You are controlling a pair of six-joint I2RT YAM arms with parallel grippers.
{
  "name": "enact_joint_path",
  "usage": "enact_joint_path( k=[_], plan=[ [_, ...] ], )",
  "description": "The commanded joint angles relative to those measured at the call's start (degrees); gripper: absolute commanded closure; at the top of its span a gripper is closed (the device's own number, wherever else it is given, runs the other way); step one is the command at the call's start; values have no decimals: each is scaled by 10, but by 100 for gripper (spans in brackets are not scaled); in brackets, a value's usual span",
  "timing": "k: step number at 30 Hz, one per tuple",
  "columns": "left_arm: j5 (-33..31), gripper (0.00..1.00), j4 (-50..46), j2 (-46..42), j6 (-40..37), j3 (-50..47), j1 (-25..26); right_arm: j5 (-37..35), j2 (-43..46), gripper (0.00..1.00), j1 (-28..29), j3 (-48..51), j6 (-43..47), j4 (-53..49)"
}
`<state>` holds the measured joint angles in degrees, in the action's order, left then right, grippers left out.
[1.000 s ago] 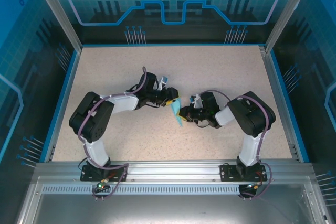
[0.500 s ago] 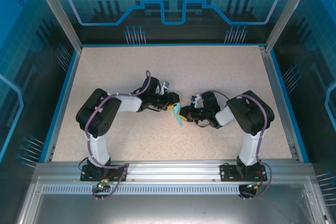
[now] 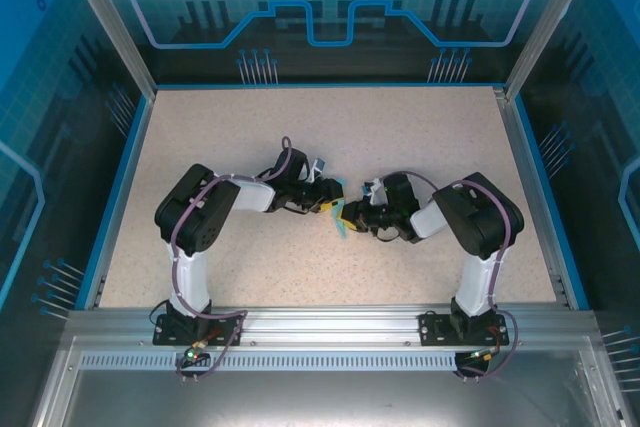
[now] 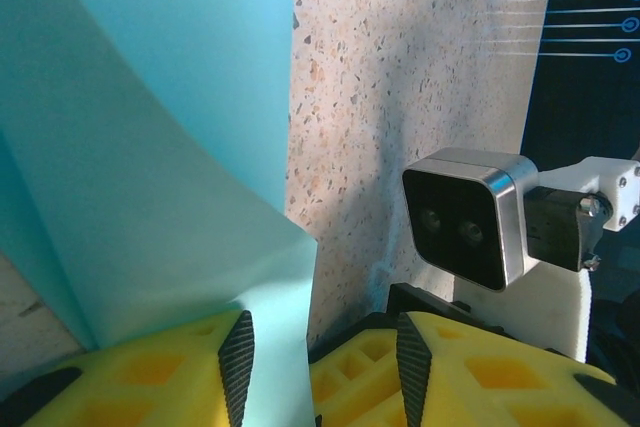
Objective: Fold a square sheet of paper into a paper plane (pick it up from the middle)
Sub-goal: Fold the wing for the fifth time at the center of the table.
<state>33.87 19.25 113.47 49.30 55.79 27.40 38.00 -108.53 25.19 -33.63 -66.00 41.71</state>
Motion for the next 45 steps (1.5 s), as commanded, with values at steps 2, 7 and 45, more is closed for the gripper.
enact_joint_path(
  k=[2,7,45],
  plan=[
    [0,55,-22,11,-17,6,2,-52,-1,85,3,-6,37,-122],
    [-5,56,-41,11,-18,6,3,-68,14,88,11,-17,60,-170],
    [-5,59,-90,14,-17,23,3,-119,80,88,49,-60,142,-388]
  ],
)
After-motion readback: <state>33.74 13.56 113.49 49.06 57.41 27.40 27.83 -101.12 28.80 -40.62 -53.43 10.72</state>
